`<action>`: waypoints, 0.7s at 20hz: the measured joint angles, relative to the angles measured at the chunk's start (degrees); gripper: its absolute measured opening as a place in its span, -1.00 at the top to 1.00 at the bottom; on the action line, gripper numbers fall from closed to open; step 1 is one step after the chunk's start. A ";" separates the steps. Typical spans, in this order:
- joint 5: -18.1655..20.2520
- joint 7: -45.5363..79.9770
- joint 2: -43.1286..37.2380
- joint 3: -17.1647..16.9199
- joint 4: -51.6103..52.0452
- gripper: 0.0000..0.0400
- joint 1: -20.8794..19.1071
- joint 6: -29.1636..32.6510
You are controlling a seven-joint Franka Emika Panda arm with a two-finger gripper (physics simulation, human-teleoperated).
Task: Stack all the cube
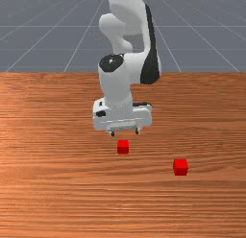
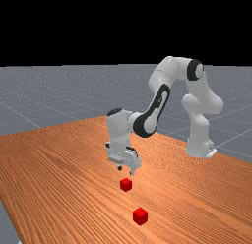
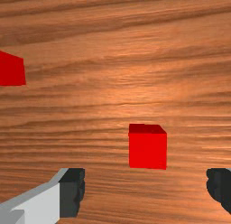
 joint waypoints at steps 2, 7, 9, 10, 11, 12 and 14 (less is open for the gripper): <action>0.21 0.42 4.49 0.01 2.99 -1.00 -0.30 0.44; -0.33 0.95 7.94 -1.35 4.25 -1.00 -0.97 2.71; -0.81 1.19 8.24 -1.58 4.04 -1.00 -0.59 3.02; -1.31 1.38 8.45 -1.76 3.90 -1.00 -0.14 3.26; -1.94 1.84 8.76 -2.09 3.80 -1.00 0.48 3.64; -3.02 2.73 9.10 -2.85 3.69 -1.00 1.46 4.39; -5.68 5.07 9.50 -4.81 1.66 -0.23 4.29 7.42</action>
